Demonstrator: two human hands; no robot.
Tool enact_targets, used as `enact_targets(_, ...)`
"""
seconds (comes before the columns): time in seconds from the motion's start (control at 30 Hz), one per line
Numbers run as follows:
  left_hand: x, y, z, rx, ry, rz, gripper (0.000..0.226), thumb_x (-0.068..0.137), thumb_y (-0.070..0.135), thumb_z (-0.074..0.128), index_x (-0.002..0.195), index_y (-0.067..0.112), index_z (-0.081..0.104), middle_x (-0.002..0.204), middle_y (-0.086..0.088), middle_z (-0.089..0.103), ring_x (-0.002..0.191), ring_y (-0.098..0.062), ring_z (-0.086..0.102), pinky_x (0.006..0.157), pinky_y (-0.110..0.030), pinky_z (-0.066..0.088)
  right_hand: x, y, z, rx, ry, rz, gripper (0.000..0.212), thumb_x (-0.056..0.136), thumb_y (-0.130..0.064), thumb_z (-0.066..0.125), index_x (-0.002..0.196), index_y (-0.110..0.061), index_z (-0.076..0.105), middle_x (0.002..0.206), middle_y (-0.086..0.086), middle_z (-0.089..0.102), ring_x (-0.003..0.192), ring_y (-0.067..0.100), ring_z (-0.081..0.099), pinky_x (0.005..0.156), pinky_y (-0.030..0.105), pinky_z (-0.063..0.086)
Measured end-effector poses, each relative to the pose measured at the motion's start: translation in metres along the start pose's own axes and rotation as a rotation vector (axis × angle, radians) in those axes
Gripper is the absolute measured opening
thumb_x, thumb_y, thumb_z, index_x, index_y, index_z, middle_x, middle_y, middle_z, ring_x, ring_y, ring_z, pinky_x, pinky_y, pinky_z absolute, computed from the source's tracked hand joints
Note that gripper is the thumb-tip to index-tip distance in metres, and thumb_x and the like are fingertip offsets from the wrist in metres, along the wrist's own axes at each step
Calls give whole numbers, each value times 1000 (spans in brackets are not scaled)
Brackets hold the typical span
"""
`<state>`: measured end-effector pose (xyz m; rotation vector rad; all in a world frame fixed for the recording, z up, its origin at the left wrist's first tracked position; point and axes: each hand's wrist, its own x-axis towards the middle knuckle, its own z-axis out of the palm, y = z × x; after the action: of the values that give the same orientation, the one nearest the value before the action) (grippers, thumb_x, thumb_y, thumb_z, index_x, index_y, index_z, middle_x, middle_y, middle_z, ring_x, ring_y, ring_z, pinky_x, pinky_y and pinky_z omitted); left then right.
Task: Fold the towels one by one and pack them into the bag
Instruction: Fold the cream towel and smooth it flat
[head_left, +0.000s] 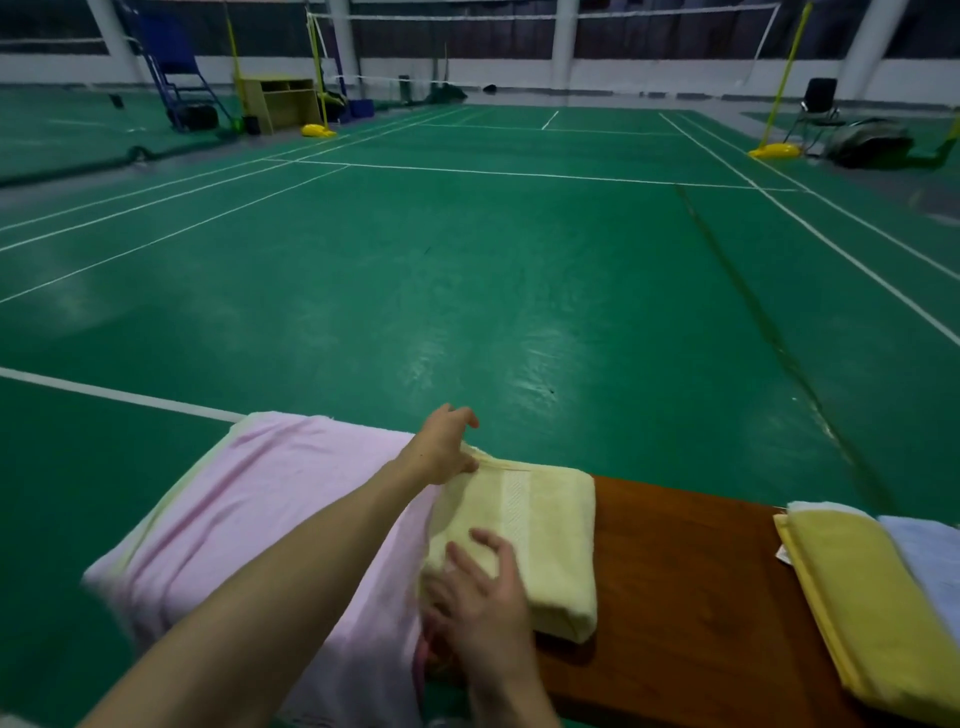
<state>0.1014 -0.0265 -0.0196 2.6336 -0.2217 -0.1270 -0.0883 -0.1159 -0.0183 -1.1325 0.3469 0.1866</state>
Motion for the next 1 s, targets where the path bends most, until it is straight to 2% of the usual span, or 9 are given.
enact_targets(0.07,-2,11,1,50,45,176,49,83,17,73,127,12,53,127,-10,46,118,-27,45,100,-31,37,11,-17,-22,-6,172,-126,30,94,2,56,107,-25,52,116,6,66,100,25,69,78,37,60)
enact_targets(0.13,-6,29,8,44,58,397,37,86,16,69,121,9,58,126,-12,49,119,-28,45,102,-32,36,23,-30,-40,-86,375,-278,26,96,3,53,105,-21,53,113,3,64,103,18,66,86,35,57)
enact_targets(0.23,-15,55,30,88,-92,645,25,93,17,59,117,8,60,124,-12,56,116,-27,51,101,-36,41,36,-31,-49,-317,535,-356,30,97,-1,50,121,-18,53,120,-3,56,114,11,53,92,24,46)
enact_targets(0.37,-19,44,57,172,-229,742,31,99,24,51,125,8,57,131,-11,56,122,-26,49,104,-41,40,45,-8,-50,-625,603,-358,36,96,-4,49,131,-15,52,140,3,46,126,20,46,105,37,42)
enact_targets(0.57,-21,15,47,294,-275,665,51,102,42,37,151,28,28,157,11,25,146,-10,15,118,-28,16,50,-2,-53,-1105,326,-282,70,100,-40,47,155,-14,12,163,2,8,150,18,11,118,26,14)
enact_targets(0.67,-22,21,51,351,-292,595,57,100,48,36,152,28,22,160,8,19,147,-16,15,120,-33,15,57,-10,-81,-1426,178,-339,104,81,-82,19,156,-10,5,165,7,5,152,21,0,118,26,-2)
enact_targets(0.73,-25,28,56,418,-254,573,63,98,54,37,152,26,21,159,3,21,145,-22,19,119,-37,18,62,-22,-108,-1664,56,-343,124,63,-93,-3,157,-13,3,165,2,1,151,20,-9,115,27,-10)
enact_targets(0.9,-49,59,56,567,-194,579,75,91,65,38,145,14,32,145,-9,36,129,-27,32,109,-42,34,77,-78,-184,-1996,-326,-391,111,57,-92,-9,151,-33,-15,155,-20,-22,147,13,-24,101,33,-38)
enact_targets(1.0,-68,82,66,624,-154,664,78,89,69,33,133,5,43,135,-14,43,117,-25,36,105,-40,34,79,-112,-213,-2087,-459,-334,95,74,-89,16,148,-39,-15,156,-23,-19,146,13,-25,105,31,-35)
